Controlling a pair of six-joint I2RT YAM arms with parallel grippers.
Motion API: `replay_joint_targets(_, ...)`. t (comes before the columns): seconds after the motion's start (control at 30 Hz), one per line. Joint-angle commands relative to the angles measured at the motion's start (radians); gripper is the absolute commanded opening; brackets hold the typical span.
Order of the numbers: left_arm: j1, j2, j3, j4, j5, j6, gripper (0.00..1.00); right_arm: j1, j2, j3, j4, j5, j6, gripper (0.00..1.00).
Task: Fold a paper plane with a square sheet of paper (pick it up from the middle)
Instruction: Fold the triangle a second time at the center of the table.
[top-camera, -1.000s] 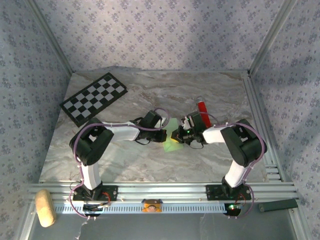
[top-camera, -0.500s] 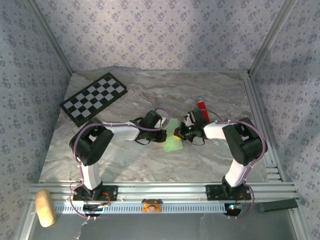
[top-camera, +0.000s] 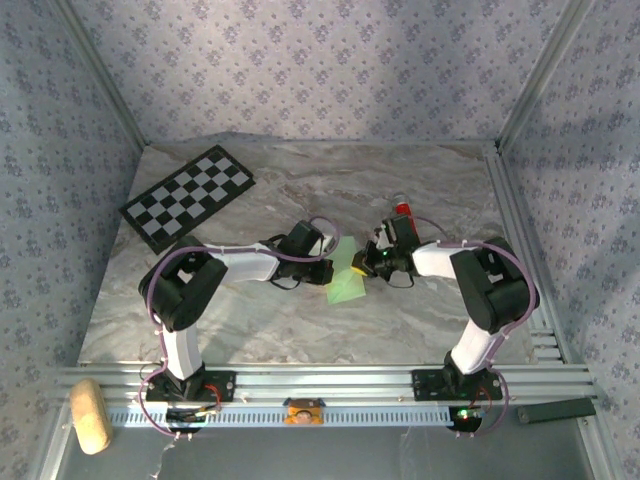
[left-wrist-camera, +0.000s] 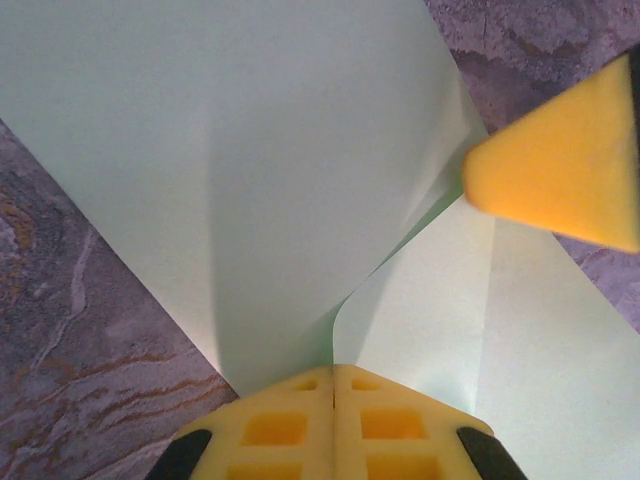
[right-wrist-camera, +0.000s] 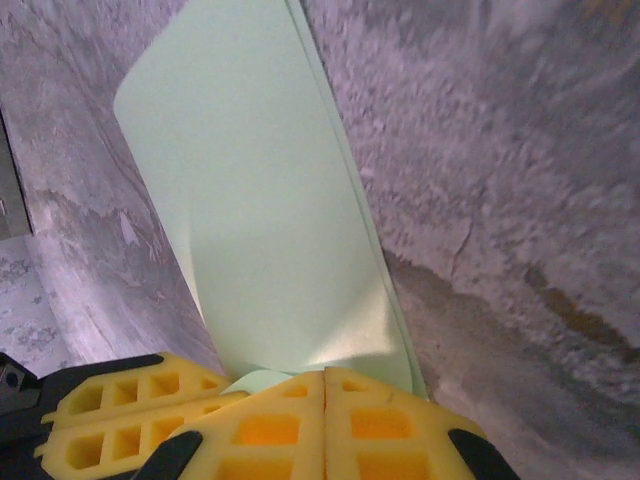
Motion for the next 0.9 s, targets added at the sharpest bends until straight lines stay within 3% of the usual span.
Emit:
replay_joint_targets(0.0, 0.011, 0.034, -0.016, -0.1, -0.018, 0.023, 0.0, -0.01, 0.016, 0.021, -0.063, 0.024, -0.029, 0.06)
replay_joint_targets(0.3, 0.011, 0.029, -0.023, -0.097, -0.017, 0.023, 0.0, -0.007, 0.002, -0.028, -0.11, 0.134, -0.026, 0.04)
replay_joint_targets(0.6, 0.011, 0.027, -0.016, -0.112, -0.023, 0.035, 0.0, 0.018, -0.106, 0.018, -0.044, -0.026, -0.053, 0.04)
replay_joint_targets(0.87, 0.011, 0.032, -0.014, -0.1, -0.019, 0.029, 0.0, 0.086, -0.045, -0.001, -0.004, -0.005, -0.015, 0.03)
